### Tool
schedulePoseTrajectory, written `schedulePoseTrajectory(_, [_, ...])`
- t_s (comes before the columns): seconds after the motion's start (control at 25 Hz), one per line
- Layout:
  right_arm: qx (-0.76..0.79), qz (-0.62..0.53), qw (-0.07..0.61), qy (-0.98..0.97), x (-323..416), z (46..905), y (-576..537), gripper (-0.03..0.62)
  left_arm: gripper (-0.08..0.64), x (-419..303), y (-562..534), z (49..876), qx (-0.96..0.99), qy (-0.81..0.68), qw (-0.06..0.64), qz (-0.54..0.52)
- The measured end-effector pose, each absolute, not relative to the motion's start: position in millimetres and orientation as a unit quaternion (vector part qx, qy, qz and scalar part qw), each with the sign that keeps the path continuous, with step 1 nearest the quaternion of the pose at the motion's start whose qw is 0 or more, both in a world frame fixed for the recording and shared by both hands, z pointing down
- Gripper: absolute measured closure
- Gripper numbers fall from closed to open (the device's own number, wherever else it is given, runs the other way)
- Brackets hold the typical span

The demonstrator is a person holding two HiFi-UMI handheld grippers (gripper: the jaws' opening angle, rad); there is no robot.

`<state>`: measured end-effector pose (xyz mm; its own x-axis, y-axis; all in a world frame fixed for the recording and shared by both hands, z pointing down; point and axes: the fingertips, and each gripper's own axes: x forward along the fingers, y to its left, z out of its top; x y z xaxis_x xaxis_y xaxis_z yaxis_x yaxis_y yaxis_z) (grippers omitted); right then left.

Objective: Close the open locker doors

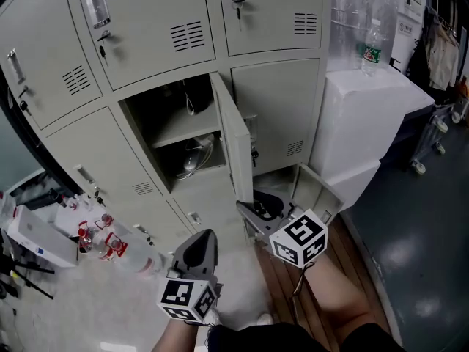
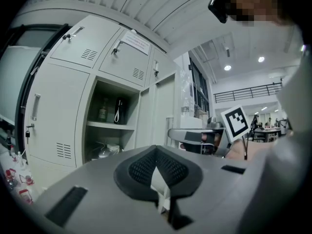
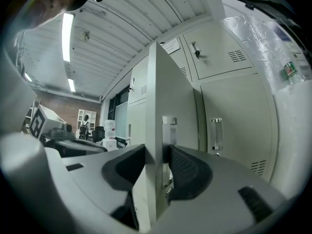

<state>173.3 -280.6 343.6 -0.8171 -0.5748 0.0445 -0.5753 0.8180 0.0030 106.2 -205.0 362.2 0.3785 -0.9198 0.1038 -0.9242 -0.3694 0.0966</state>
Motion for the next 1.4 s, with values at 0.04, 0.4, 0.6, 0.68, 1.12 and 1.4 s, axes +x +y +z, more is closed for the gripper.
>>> schedulePoseTrajectory(0.04, [0.299,0.003,0.019,-0.954,167.7,343.5,-278.7,0.442,0.558,102.0,-203.6,363.1,0.825,-0.56,0.07,0.016])
schedulePoseTrajectory(0.4, [0.297,0.0,0.024,-0.955,115.6,344.4,-270.7,0.454,0.558,58.9,-194.9,365.6,0.819,-0.569,0.072,0.005])
schedulePoseTrajectory(0.6, [0.312,0.005,0.025,-0.95,87.0,344.5,-272.5,0.456,0.558,30.1,-191.8,359.8,0.819,-0.569,0.068,0.003])
schedulePoseTrajectory(0.68, [0.316,0.011,0.027,-0.948,73.8,345.1,-274.0,0.456,0.558,18.5,-191.1,358.3,0.819,-0.569,0.068,0.004])
schedulePoseTrajectory(1.12, [0.362,0.008,0.029,-0.932,-0.9,342.9,-301.8,0.468,0.558,-59.4,-203.2,360.3,0.81,-0.582,0.071,0.008])
schedulePoseTrajectory(1.4, [0.404,0.003,0.021,-0.915,-39.4,341.2,-328.7,0.476,0.558,-105.2,-215.3,366.3,0.805,-0.588,0.078,0.014])
